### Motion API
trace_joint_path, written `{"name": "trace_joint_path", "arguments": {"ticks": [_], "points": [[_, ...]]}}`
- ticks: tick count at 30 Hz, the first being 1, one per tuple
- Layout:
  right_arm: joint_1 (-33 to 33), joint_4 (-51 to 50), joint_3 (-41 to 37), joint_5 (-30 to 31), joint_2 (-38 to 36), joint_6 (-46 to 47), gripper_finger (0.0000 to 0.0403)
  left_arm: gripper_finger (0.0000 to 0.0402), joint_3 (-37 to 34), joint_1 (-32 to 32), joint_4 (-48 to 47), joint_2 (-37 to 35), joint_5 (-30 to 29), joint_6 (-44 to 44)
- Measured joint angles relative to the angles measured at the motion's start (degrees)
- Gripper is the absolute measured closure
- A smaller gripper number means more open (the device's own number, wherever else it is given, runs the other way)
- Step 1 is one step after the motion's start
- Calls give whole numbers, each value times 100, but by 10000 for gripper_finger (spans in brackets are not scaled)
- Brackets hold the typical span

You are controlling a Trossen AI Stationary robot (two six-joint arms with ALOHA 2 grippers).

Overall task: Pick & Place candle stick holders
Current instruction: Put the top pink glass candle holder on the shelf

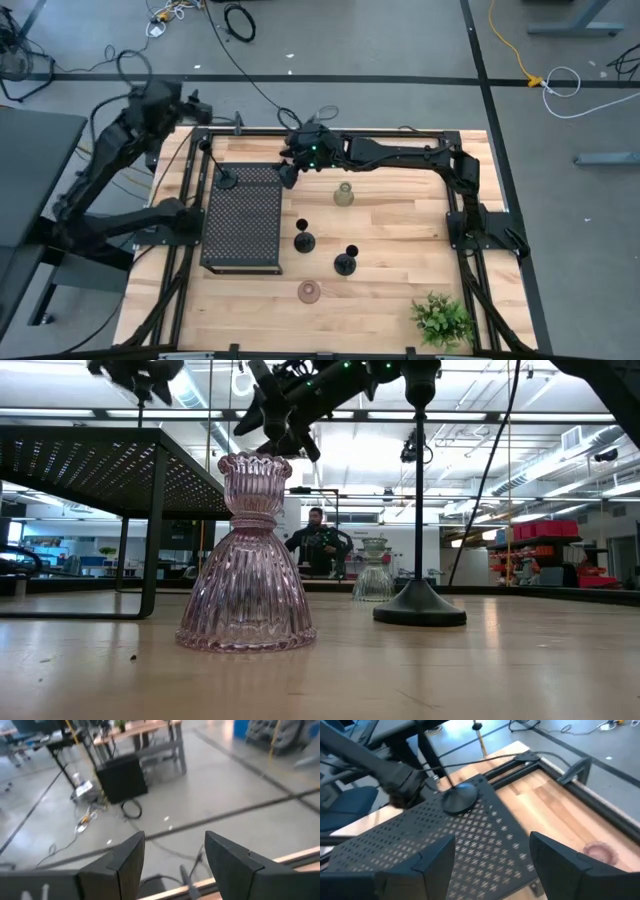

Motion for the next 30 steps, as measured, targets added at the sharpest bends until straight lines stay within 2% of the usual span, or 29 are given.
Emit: {"name": "trace_joint_path", "arguments": {"ticks": [1, 4, 6, 10, 14, 25, 29, 30], "points": [[40, -28, 0, 2, -8, 16, 146, 191, -3, 235, 26, 93, 180, 7], [167, -26, 0, 15, -33, 12, 146, 191, -1, 488, 59, 89, 67, 80], [226, -30, 0, 17, -48, 9, 146, 191, 7, 409, 35, 40, 162, 92], [298, 10, 0, 18, -57, -6, 146, 191, 0, 349, 97, -61, 726, -266], [311, 102, 0, 22, -57, -6, 146, 191, 4, 360, -98, 11, 556, -621], [315, 152, 0, 37, -57, -142, 146, 202, 2, -30, -288, 186, 810, -1632], [310, 173, 0, 28, -57, -235, 146, 214, 4, -275, -227, 505, 1279, -1615], [309, 179, 0, 12, -57, -267, 146, 216, 4, -305, -234, 648, 1184, -1481]]}}
